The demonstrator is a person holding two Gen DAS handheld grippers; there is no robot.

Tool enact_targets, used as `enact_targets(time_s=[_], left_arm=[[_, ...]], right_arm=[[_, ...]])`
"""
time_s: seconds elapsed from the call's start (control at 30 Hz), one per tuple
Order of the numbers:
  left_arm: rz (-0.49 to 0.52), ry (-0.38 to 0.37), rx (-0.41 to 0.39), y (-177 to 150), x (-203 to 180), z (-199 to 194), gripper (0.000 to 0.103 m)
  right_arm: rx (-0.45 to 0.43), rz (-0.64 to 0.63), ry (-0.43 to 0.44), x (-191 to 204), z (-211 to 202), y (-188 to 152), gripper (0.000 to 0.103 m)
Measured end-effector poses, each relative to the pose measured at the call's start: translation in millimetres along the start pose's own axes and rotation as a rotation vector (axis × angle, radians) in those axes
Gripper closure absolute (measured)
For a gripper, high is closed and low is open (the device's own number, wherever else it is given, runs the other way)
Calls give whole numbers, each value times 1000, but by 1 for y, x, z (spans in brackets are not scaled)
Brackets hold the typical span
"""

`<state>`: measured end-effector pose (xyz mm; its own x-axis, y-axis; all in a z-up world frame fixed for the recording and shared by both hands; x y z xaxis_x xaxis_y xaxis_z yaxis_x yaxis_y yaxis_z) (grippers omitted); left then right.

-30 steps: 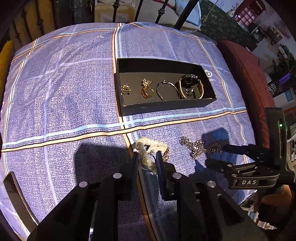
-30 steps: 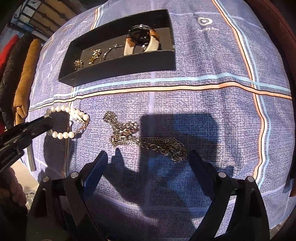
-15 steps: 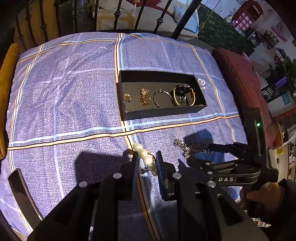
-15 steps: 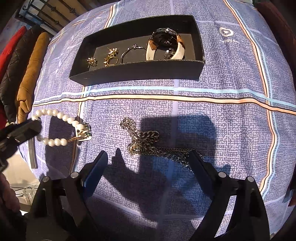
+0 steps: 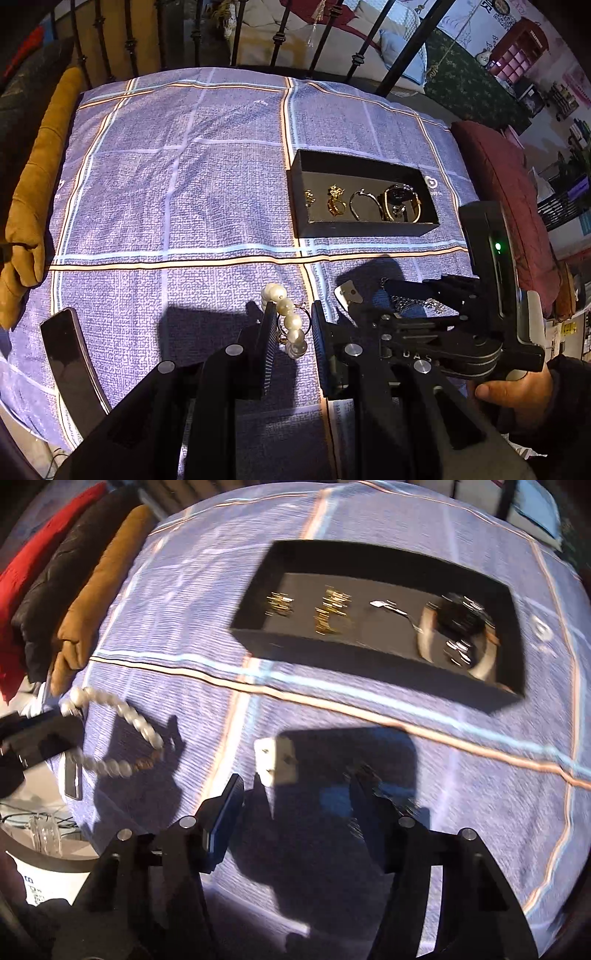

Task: Organize jewelry
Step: 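Grasp the white earring card with the right tool while the left tool holds the pearl bracelet, then carry bracelet and earring card into the black box and open both tools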

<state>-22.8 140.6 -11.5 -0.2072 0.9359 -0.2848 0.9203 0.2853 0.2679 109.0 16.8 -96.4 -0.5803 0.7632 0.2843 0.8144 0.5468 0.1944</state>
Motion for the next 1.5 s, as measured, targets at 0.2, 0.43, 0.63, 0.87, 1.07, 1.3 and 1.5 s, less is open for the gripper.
enact_targets(time_s=[0.2, 0.43, 0.63, 0.87, 1.07, 1.3, 1.5], left_arm=[[-45, -13, -2, -4, 15, -3, 85], [-31, -20, 8, -5, 15, 2, 85], [1, -34, 22, -4, 5, 9, 85], [49, -61, 36, 1, -20, 18, 85], [100, -85, 54, 8, -46, 26, 85], [164, -89, 71, 20, -77, 35, 85], [157, -77, 85, 28, -81, 43, 84]], right_arm=[[70, -71, -54, 14, 29, 14, 54], [67, -14, -55, -5, 23, 10, 78], [7, 32, -15, -8, -3, -1, 78], [-32, 88, -18, -22, -34, -20, 78], [-53, 118, -20, -38, -54, -32, 78], [-64, 143, -21, -55, -65, -33, 78], [-46, 148, -15, -68, -61, -26, 78]])
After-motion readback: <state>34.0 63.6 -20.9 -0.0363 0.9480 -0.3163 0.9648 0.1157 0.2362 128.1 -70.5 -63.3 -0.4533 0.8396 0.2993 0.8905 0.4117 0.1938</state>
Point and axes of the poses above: each gripper's, at about its wrist camera, not at the fingertips, and z roughly the way its jaws point, x to its left, y to its top, the point moved 4 cm from there along z, roughly the way its jaws point, and after that the axes turned 9 degrees about -z, right-handed, at the moved point
